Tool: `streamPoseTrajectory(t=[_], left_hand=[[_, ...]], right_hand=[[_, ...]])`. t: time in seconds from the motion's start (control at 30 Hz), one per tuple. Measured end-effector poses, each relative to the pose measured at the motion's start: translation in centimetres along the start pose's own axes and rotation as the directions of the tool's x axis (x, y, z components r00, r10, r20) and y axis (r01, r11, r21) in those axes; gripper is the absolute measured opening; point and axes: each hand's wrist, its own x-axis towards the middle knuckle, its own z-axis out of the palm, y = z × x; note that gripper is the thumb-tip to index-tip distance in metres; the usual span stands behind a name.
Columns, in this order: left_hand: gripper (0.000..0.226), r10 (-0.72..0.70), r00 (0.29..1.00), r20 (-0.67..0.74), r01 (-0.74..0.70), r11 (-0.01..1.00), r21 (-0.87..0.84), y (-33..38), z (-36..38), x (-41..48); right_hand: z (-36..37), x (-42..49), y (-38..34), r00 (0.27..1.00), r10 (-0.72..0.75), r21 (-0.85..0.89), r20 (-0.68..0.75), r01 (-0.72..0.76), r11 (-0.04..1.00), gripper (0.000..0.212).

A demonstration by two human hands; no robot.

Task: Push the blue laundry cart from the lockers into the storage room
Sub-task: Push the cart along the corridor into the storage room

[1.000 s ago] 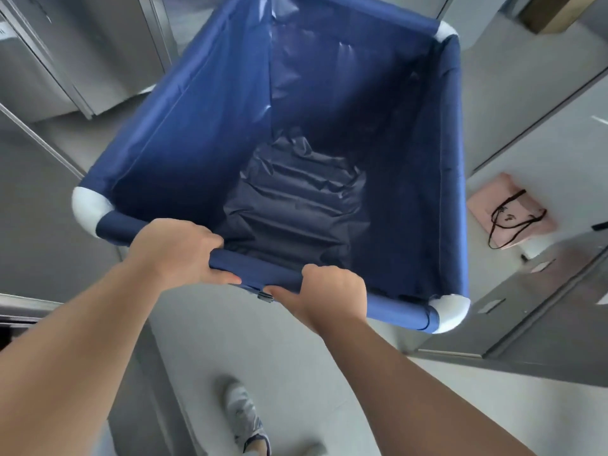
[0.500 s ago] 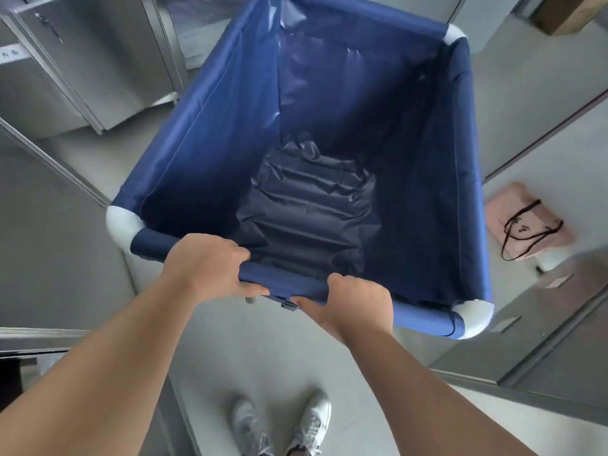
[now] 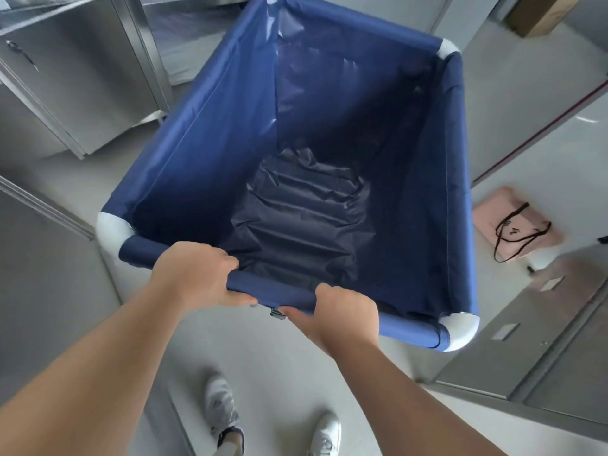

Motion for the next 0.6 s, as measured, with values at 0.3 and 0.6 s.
streamPoseTrajectory(t=[0.3,0.6], left_hand=[[0.064,0.093,0.996,-0.004,-0.093,0.993,-0.066,-7.2,0.2,4.7],[0.066,0.131,0.990,-0.045,-0.134,0.989,-0.058,-11.1,0.3,9.7]], right_hand=[[-1.8,5.3,-4.8,0.997,0.081,-0.002,0.020,-0.081,0.997,0.073],[-2.4,10.6,-6.0,0.994,0.109,0.026,-0.023,-0.108,0.994,0.074]])
